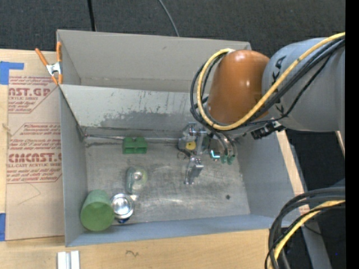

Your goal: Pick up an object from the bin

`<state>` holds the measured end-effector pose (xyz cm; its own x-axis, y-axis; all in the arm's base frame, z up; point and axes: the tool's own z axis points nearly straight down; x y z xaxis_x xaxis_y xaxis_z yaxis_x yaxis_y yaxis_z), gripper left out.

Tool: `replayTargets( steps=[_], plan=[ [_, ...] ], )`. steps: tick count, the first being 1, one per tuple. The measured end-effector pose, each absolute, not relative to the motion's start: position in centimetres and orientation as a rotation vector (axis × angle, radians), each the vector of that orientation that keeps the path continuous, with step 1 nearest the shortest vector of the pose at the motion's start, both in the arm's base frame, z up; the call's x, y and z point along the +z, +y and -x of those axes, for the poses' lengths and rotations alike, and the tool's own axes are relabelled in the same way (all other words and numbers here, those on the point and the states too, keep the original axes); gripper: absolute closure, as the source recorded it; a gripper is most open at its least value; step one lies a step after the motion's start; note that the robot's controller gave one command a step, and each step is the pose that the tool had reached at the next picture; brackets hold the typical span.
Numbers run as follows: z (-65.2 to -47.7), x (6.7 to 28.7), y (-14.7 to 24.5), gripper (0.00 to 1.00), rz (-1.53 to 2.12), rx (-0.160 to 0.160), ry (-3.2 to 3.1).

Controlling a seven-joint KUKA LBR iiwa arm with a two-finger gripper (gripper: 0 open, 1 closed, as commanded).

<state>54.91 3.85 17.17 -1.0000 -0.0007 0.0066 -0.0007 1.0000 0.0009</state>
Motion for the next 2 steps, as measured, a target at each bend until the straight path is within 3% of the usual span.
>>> replayTargets(
  steps=[1,2],
  plan=[
    [-53.0,13.0,12.1,0.0,-0.489,-0.005,-3.101],
    [-56.0,7.1,14.0,0.0,-0.673,-0.002,-3.073]
  ],
)
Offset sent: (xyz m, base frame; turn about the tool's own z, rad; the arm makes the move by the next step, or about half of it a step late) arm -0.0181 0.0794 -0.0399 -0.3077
